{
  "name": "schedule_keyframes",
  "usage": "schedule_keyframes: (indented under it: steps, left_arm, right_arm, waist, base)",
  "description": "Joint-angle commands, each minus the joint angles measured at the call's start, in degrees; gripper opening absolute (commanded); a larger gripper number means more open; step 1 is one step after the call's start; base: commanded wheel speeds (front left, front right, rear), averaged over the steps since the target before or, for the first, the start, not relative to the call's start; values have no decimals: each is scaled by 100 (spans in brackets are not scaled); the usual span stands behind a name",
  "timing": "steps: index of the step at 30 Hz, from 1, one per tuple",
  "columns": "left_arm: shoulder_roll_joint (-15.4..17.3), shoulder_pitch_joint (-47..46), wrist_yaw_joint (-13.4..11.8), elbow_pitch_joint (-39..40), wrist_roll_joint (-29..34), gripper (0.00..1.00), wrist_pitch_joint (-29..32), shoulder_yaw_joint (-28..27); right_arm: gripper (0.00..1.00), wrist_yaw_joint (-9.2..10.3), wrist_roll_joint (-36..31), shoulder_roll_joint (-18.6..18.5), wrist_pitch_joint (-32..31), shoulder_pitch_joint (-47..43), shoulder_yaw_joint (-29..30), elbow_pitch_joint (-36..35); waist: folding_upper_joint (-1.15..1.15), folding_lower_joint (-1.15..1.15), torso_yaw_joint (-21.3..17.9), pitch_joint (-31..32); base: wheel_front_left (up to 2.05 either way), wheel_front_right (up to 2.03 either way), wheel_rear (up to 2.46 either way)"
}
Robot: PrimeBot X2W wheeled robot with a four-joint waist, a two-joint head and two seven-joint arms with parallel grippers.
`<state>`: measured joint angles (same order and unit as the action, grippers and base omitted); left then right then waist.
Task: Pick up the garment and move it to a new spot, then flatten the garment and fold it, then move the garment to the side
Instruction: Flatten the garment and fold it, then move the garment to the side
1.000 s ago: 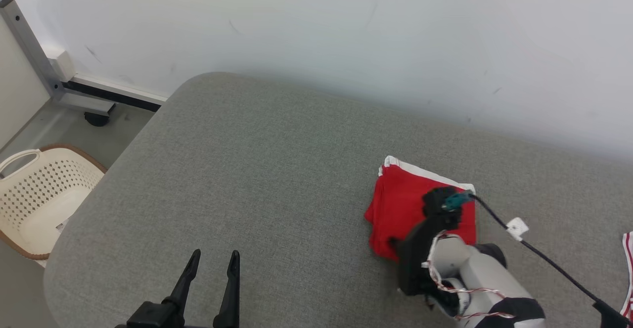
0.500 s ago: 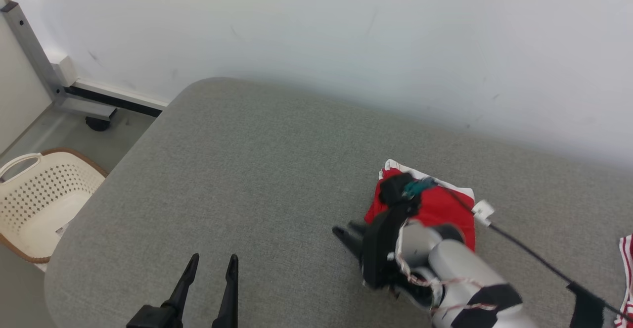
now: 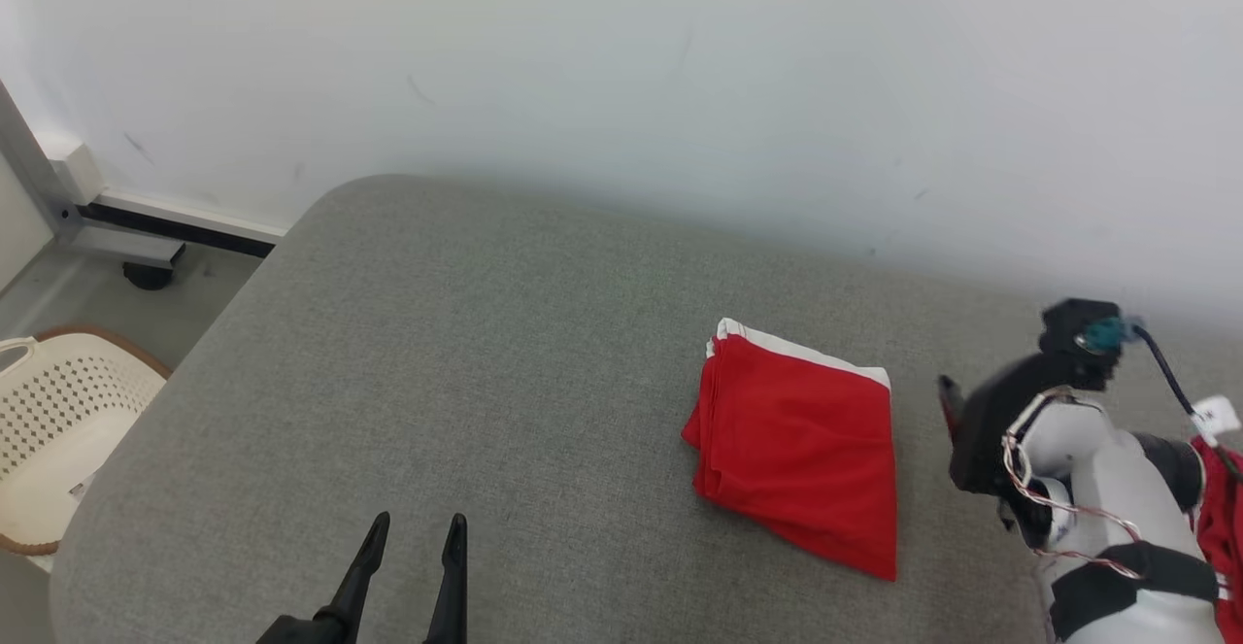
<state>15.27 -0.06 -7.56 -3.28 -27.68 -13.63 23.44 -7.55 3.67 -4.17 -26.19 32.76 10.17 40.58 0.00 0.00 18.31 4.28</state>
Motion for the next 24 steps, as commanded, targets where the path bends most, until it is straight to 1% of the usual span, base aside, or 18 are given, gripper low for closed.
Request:
schedule_keyframes:
  steps: [1, 2, 5, 9, 11, 13, 14, 16, 20, 24]
  left_arm:
    - [-9, -42, 25, 27, -7, 100, -32, 21]
    - [-13, -68, 39, 27, -4, 100, -33, 31]
    - [-7, -149, 50, -9, 7, 100, -15, 57]
    - [-7, -223, 64, -43, 5, 100, -14, 67]
    - [-29, -266, 67, -51, -2, 100, -27, 67]
    - [-59, -279, 75, -71, -7, 100, -40, 83]
    - [-59, -279, 75, -71, -7, 100, -40, 83]
    - [-87, -307, 93, -98, -1, 100, -53, 97]
    - [-143, -368, 121, -170, -3, 100, -66, 134]
    - [-168, -415, 145, -245, -16, 100, -91, 139]
  right_arm:
    - [100, 15, -303, 118, 99, -153, 344, -86]
    - [100, 15, -385, 125, 119, -214, 522, -106]
    - [100, 15, -48, 133, 265, -268, 623, 213]
    - [100, 15, 368, 127, 476, -59, 677, 899]
    - [100, 15, 437, 129, 618, 111, 668, 1273]
    - [100, 15, 424, 130, 724, 264, 661, 1681]
    - [100, 15, 424, 130, 724, 264, 661, 1681]
    - [100, 15, 435, 129, 825, 465, 661, 2067]
    - [100, 15, 182, 141, 949, 749, 785, 2836]
    - [100, 15, -127, 149, 1086, 941, 938, 3199]
  waist:
    - [0, 0, 32, -104]
    - [0, 0, 47, -150]
    - [0, 0, 124, -280]
    - [0, 0, 215, -456]
    - [0, 0, 256, -555]
    - [0, 0, 298, -626]
    - [0, 0, 298, -626]
    - [0, 0, 337, -665]
    - [0, 0, 425, -703]
    - [0, 0, 502, -712]
  base:
    - [0, 0, 0]
    - [0, 0, 0]
    - [0, 0, 0]
    - [0, 0, 0]
    - [0, 0, 0]
    - [0, 0, 0]
    - [0, 0, 0]
    - [0, 0, 0]
    - [0, 0, 0]
    - [0, 0, 0]
